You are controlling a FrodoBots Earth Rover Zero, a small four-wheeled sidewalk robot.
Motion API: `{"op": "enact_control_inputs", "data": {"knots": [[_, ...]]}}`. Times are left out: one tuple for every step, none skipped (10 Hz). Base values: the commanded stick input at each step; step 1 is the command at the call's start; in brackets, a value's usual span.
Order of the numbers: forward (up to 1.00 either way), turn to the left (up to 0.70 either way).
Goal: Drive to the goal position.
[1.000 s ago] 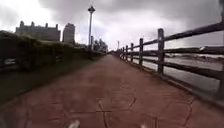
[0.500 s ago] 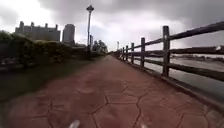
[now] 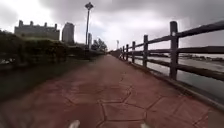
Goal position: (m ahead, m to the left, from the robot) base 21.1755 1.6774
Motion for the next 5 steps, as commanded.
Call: {"op": "enact_control_inputs", "data": {"knots": [[0.70, 0.00], [0.70, 0.00], [0.70, 0.00], [0.70, 0.00], [0.70, 0.00]]}}
